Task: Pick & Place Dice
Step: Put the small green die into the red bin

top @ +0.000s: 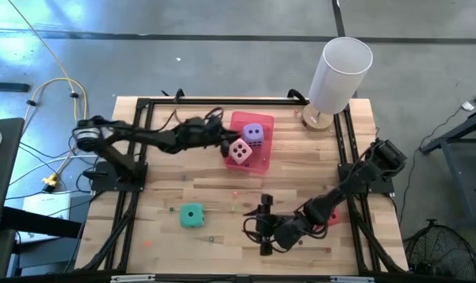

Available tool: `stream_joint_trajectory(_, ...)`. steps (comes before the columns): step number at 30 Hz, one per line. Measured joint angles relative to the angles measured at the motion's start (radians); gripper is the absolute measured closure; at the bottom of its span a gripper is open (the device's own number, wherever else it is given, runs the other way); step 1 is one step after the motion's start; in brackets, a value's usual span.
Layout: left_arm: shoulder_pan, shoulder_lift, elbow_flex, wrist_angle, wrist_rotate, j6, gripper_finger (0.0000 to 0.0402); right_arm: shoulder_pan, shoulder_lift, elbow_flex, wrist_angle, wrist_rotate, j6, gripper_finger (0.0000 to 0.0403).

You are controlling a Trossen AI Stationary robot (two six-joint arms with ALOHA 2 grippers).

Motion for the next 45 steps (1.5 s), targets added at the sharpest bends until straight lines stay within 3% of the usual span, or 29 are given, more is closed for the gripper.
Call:
stream_joint_trajectory(3, 0.037, 0.077, 0.050, 0.012, 0.011, 0.016, 0.0348, 0.035, 0.000, 0.000, 0.002, -0.021, 0.018, 0.0181)
stream_joint_trajectory(7, 0.076, 0.156, 0.058, 0.071, -0.037, 0.019, 0.0293, 0.085, 0.000, 0.000, 0.004, -0.001, 0.010, 0.0181)
stream_joint_trajectory(12, 0.102, 0.179, 0.058, 0.070, -0.037, 0.014, 0.0257, 0.118, 0.000, 0.000, 0.001, 0.040, 0.017, 0.0181)
stream_joint_trajectory(29, 0.065, 0.178, 0.059, 0.047, -0.007, 0.019, 0.0250, 0.135, 0.001, 0.000, 0.000, 0.034, 0.147, 0.0181)
stream_joint_trajectory(45, 0.053, 0.176, 0.058, 0.066, 0.006, 0.156, 0.0250, 0.133, 0.002, 0.000, 0.056, 0.028, 0.210, 0.0181)
